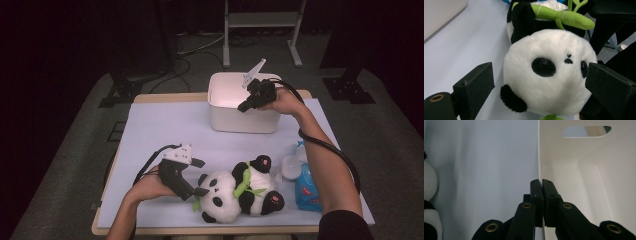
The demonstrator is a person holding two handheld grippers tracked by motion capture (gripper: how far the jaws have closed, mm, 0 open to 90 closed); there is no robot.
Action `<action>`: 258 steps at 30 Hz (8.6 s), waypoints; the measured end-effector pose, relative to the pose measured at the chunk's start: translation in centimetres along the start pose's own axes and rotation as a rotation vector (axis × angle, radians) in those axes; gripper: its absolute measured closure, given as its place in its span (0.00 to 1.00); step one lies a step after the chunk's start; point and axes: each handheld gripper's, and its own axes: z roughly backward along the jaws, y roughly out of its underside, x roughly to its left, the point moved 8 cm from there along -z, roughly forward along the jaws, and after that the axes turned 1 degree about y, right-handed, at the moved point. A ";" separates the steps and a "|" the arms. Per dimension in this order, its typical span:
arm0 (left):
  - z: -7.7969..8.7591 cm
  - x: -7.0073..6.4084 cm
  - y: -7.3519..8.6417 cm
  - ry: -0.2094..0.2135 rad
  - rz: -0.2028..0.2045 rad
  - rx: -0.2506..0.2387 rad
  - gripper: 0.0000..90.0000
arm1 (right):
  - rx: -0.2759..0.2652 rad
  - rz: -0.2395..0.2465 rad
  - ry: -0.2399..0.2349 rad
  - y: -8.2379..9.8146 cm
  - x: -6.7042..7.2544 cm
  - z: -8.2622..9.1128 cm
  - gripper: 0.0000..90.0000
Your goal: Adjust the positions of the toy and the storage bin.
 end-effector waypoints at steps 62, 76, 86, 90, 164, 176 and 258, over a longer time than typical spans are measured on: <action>-0.3 -0.5 -0.5 0.020 -0.015 0.000 0.08 | -0.045 0.140 -0.162 0.1 9.8 0.7 0.97; -0.1 -0.4 -0.6 0.016 -0.017 -0.007 0.08 | -0.054 0.130 -0.182 0.3 10.4 0.8 0.96; 0.1 -0.2 -0.4 0.010 -0.007 -0.008 0.08 | -0.102 0.037 -0.145 0.7 10.2 2.0 0.69; 0.2 -0.2 -0.4 0.008 -0.011 -0.006 0.08 | -0.149 0.015 -0.143 0.8 10.5 3.2 0.66; 1.1 0.1 -0.3 -0.008 -0.005 -0.022 0.08 | 0.030 0.034 -0.269 3.3 18.4 -1.3 0.62; 1.4 0.2 -0.2 -0.015 -0.003 -0.026 0.08 | 0.037 0.046 -0.261 3.7 19.3 -1.2 0.83; 5.4 1.6 0.8 -0.102 0.027 -0.108 0.08 | -0.148 -0.001 -0.127 -3.3 15.6 14.1 0.86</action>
